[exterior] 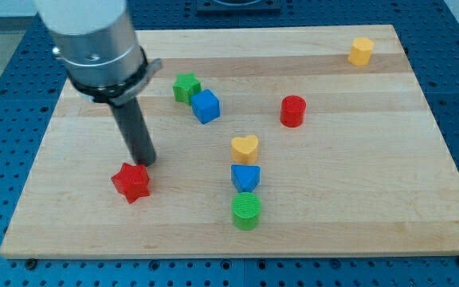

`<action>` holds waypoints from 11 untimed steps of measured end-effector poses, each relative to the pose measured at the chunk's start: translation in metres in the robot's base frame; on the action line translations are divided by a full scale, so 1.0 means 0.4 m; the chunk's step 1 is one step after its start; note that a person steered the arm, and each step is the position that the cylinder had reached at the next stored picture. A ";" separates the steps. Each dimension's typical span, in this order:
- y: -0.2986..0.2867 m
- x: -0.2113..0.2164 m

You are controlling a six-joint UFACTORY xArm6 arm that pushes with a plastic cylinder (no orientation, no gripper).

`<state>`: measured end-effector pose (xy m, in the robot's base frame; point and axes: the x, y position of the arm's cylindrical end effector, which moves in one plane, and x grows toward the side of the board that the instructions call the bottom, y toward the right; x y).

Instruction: Slide the red star towards the bottom left side of the board

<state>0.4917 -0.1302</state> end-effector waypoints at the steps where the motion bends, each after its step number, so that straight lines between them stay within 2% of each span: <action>1: 0.021 0.002; 3: 0.067 0.009; 4: 0.049 0.054; 11: -0.109 0.105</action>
